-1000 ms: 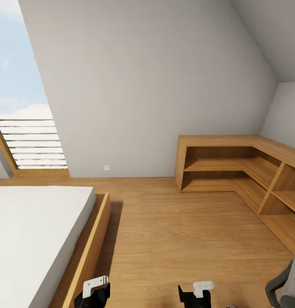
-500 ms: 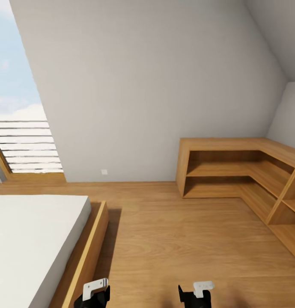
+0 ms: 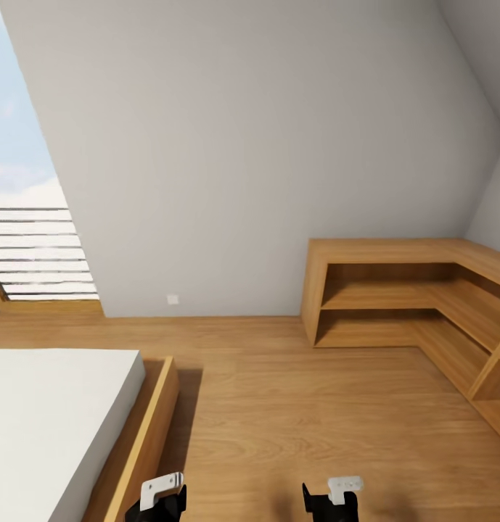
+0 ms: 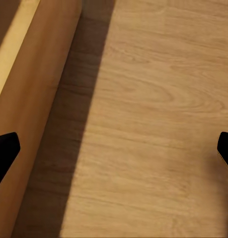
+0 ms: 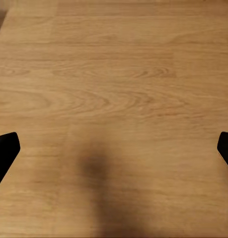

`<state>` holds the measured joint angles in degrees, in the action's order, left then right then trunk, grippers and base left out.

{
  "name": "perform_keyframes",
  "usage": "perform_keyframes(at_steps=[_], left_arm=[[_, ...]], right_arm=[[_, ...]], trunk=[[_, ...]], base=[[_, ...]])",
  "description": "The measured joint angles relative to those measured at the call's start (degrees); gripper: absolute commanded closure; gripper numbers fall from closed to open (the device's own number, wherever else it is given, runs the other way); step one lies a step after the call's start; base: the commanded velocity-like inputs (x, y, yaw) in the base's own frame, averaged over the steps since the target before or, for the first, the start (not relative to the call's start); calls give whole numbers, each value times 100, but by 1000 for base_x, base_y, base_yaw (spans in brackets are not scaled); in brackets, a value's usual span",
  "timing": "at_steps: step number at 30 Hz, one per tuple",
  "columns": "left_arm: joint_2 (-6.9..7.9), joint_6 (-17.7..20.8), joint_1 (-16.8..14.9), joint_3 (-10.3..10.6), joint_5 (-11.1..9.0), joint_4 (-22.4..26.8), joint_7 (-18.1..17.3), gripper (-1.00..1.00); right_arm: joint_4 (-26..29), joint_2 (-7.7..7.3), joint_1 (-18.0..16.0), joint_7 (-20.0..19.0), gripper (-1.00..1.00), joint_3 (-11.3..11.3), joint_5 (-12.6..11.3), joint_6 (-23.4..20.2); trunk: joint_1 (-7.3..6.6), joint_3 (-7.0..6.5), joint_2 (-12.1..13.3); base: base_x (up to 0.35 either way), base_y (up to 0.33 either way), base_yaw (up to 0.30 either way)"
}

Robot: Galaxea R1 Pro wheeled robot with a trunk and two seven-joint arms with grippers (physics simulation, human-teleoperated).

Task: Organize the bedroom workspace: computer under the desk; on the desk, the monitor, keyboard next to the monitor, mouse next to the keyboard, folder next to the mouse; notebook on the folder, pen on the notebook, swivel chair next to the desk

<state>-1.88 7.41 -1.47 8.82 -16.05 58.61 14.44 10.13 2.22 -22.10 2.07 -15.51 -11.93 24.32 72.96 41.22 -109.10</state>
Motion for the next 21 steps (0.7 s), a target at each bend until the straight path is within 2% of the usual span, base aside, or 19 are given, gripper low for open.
perform_keyframes(at_steps=[8,14,19,21], left_arm=[[24,2,0,-26,-3,-32,-6,-100],[43,-39,0,-30,28,-558,-9,-100],[52,-640,0,-34,126,-1201,-9,-100],[58,-1191,2,-43,166,-1594,-11,-100]], right_arm=[[-78,-34,16,0,-100,4,-4,185],[-493,-75,33,0,-100,5,-7,581],[-964,-125,66,0,-100,2,-11,1139],[-1046,-132,190,0,-100,-2,-11,1367]], trunk=[[0,0,0],[0,0,0],[0,0,0],[0,1,0]], base=[[329,0,0],[329,0,0],[329,0,0],[329,0,0]])
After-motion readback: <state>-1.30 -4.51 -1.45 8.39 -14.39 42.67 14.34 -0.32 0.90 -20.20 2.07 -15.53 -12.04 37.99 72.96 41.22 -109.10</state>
